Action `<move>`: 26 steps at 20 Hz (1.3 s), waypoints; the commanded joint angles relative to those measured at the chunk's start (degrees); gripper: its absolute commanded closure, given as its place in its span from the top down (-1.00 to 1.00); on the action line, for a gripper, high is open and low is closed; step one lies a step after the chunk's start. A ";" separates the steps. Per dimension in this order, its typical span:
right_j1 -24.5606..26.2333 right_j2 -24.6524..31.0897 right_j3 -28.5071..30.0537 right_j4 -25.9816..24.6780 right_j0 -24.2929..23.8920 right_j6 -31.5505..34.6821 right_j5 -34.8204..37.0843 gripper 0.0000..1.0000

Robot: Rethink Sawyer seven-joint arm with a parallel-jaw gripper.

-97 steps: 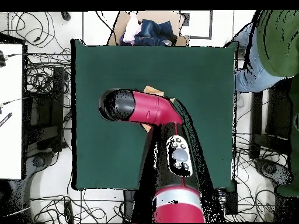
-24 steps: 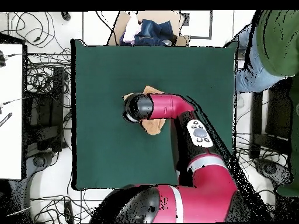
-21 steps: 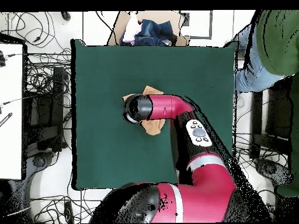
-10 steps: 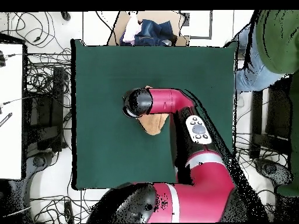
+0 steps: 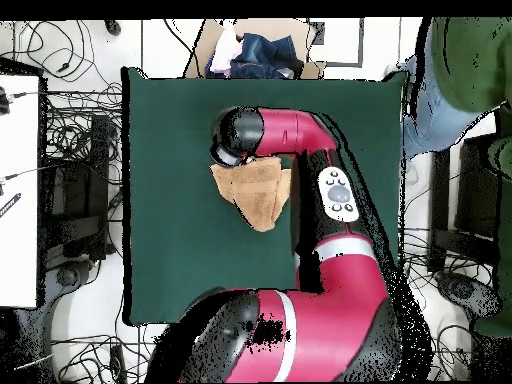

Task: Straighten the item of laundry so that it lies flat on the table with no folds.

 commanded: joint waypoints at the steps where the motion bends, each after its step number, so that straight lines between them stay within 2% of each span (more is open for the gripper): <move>1: 6.50 5.26 -13.29 0.87 2.30 -8.24 9.57 1.00; 5: 4.32 4.76 -10.21 1.72 2.34 -6.22 11.60 1.00; 10: -0.82 3.63 -1.85 3.29 2.14 -3.28 11.64 1.00; 13: -0.91 3.44 -1.70 3.59 2.09 -3.62 12.50 1.00; 19: -3.16 2.68 2.28 4.25 2.08 -2.62 10.73 1.00; 26: -3.88 2.95 7.52 4.21 0.93 -2.06 5.10 1.00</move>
